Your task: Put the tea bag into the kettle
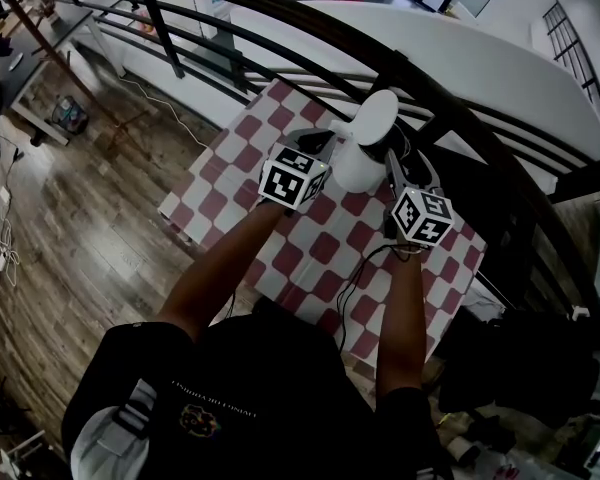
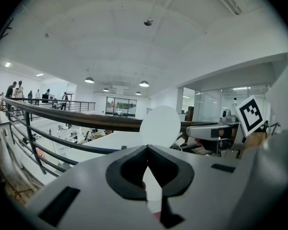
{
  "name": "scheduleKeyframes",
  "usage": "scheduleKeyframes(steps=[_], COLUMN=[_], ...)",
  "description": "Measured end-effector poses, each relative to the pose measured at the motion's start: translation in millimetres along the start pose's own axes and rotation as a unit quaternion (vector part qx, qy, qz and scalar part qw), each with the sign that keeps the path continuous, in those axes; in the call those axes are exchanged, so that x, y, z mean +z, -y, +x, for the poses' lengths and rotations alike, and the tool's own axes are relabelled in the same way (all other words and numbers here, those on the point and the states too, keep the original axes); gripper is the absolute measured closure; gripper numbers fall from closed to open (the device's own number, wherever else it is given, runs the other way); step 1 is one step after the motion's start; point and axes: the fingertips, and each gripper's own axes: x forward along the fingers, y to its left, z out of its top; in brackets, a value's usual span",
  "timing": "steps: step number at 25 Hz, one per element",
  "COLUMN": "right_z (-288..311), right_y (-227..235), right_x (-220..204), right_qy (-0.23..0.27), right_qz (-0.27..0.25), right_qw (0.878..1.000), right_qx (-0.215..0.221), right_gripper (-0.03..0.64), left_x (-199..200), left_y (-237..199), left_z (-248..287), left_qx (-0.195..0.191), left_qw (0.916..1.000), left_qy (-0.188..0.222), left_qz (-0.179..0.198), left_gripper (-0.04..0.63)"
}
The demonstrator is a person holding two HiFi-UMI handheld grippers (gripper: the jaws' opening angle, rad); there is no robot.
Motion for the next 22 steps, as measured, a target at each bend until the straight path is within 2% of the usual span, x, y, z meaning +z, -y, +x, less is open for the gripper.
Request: scheduleKeyframes(steps=[10, 11, 12, 22], right_z=[-2, -4, -6, -3], right_y=[-11, -12, -14, -43], right_x=[5, 7, 10, 32], right_qy=[0.003, 0.007, 0.013, 0.036], right_qz=[-0.006, -0.007, -0.01, -0.051], right_qw=[1.0, 1.0, 1.0, 0.997], right_qx=[0.011, 0.012, 0.012, 0.047], right_gripper=[0.396, 0.411, 0.59, 0.606], left_x=[0, 0, 0, -1], left_y=[-2, -2, -3, -7], left_z=[-5, -5, -6, -9], left_qx=[0.003, 0.003, 0.003, 0.006], left_qw=[1.0, 1.0, 1.0, 1.0], left_qy=[0.003, 0.003, 0.003, 0.005], left_qz=[-0.003, -0.003, -0.003, -0.005], left_gripper=[0.591, 0.591, 0.591, 0.591])
